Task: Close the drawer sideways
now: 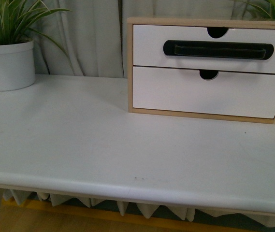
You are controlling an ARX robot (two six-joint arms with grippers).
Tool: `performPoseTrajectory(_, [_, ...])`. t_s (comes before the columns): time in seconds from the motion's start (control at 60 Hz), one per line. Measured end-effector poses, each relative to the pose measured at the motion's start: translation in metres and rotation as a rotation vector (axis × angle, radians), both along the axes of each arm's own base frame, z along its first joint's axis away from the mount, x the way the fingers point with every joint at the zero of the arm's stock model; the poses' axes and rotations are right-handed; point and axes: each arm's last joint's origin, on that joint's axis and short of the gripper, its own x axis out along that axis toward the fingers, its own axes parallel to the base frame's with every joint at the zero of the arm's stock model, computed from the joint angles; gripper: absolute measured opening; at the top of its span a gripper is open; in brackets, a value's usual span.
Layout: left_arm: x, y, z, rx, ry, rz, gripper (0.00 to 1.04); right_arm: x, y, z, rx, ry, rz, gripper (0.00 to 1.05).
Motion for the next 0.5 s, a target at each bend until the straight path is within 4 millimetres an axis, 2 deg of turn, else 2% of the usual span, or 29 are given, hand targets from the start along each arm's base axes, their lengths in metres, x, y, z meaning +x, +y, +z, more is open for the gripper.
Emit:
performPoseTrajectory(0.15, [0.0, 0.0, 0.0, 0.0, 0.0, 0.0, 0.04, 0.0, 0.0, -0.004, 0.0, -0.001, 0.0, 0.01])
performPoseTrajectory(0.233, [0.0, 0.0, 0.0, 0.0, 0.0, 0.001, 0.04, 0.0, 0.0, -0.014, 0.0, -0.001, 0.0, 0.01])
performPoseTrajectory(0.5, [0.0, 0.0, 0.0, 0.0, 0.0, 0.0, 0.04, 0.0, 0.0, -0.014, 0.0, -0.003, 0.0, 0.01])
